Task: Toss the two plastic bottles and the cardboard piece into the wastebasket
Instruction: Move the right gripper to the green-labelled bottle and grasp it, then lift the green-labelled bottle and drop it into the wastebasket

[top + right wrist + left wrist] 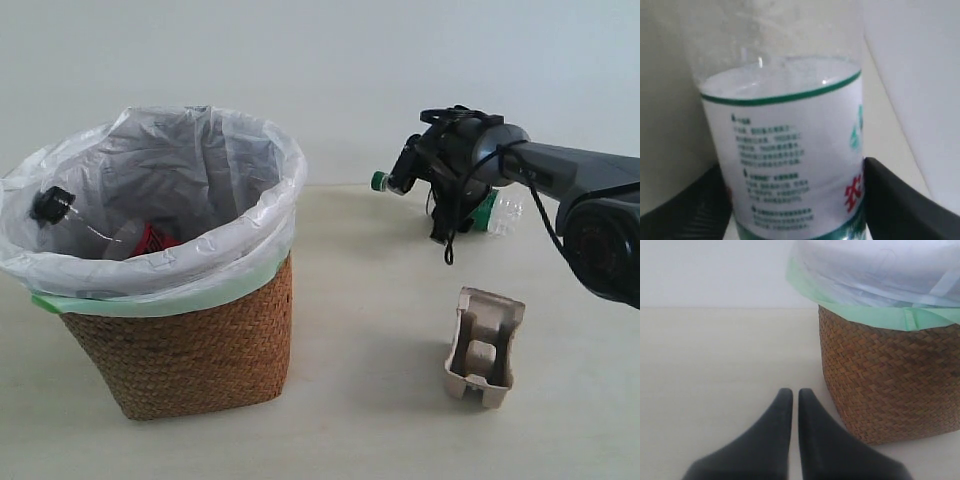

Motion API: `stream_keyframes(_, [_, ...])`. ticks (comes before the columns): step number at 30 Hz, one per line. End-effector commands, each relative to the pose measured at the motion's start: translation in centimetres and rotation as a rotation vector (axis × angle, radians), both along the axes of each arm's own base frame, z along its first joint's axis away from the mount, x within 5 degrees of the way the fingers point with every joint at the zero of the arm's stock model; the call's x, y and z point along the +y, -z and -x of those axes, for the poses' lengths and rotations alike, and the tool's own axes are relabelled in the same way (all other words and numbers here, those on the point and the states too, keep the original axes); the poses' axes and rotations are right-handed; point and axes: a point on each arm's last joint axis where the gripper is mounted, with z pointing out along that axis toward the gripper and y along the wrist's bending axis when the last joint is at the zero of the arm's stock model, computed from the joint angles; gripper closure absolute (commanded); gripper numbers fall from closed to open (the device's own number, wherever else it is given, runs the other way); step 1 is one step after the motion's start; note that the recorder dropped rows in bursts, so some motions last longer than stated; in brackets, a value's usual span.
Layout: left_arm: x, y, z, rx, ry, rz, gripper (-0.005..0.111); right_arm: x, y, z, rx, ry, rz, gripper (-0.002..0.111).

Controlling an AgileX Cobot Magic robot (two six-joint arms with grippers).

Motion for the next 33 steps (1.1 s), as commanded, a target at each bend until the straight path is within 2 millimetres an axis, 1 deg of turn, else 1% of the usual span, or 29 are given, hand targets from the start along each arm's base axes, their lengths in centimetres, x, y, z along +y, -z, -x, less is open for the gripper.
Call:
stream_keyframes(1, [0.0, 0.1, 0.0, -0.005, 0.008, 0.000, 0.103, -0.2, -3.4, 0.2, -0.061, 0.080, -0.109, 0.108])
stream_keyframes(5, [0.0, 0.1, 0.0, -0.005, 0.008, 0.000, 0.103, 0.0, -7.3, 1.2, -0.061, 0.113, -0.202, 0.108])
stream_keyframes(9, [0.0, 0.1, 0.0, -0.005, 0.008, 0.000, 0.103, 0.2, -11.2, 2.8, -0.022, 0.137, -0.300, 0.108])
stream_keyframes(14, [0.0, 0.1, 0.0, -0.005, 0.008, 0.000, 0.103, -0.3, -15.9, 5.6, 0.047, 0.206, -0.364, 0.108])
stream_keyframes(16, [0.0, 0.1, 0.0, -0.005, 0.008, 0.000, 0.103, -0.3, -17.9, 6.7, 0.058, 0.240, -0.416, 0.108])
stream_keyframes(19, [0.0, 0.1, 0.0, -0.005, 0.008, 0.000, 0.103, -0.1, -21.4, 8.3, 0.020, 0.254, -0.552, 0.108])
stream_keyframes(23, [0.0, 0.1, 0.0, -0.005, 0.008, 0.000, 0.103, 0.4, -25.8, 11.5, 0.023, 0.282, -0.789, 0.108])
stream_keyframes(25, [0.0, 0.1, 0.0, -0.005, 0.008, 0.000, 0.103, 0.4, -27.5, 12.9, 0.015, 0.345, -0.892, 0.108])
stream_keyframes(27, [0.0, 0.1, 0.0, -0.005, 0.008, 0.000, 0.103, 0.0, -28.9, 14.3, 0.001, 0.385, -0.949, 0.108])
stream_keyframes(28, [0.0, 0.1, 0.0, -0.005, 0.008, 0.000, 0.103, 0.0, -29.3, 14.9, 0.010, 0.392, -0.975, 0.108])
stream_keyframes(31, [0.0, 0.1, 0.0, -0.005, 0.008, 0.000, 0.103, 0.4, -29.8, 16.5, 0.078, 0.360, -1.040, 0.108])
stream_keyframes(33, [0.0, 0.1, 0.0, -0.005, 0.008, 0.000, 0.103, 0.8, -29.5, 17.2, 0.133, 0.343, -1.073, 0.108])
